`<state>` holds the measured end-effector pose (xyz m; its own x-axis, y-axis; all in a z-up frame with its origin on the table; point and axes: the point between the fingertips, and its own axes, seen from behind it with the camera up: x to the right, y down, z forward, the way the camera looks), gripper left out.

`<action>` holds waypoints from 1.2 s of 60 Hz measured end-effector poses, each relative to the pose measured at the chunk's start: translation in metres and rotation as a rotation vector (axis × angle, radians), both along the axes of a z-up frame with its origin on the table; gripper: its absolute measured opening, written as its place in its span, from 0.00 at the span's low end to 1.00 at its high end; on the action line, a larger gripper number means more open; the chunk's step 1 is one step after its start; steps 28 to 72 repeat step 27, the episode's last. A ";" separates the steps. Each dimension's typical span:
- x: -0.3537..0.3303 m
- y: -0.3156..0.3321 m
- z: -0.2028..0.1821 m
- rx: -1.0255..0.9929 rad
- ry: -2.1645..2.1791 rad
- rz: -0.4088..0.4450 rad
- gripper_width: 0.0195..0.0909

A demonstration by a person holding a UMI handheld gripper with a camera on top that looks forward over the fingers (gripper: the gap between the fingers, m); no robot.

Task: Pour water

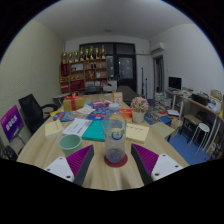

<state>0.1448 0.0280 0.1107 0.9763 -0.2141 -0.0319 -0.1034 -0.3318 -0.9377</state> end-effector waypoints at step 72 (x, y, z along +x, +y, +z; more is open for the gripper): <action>-0.128 -0.230 0.126 -0.028 -0.023 -0.041 0.89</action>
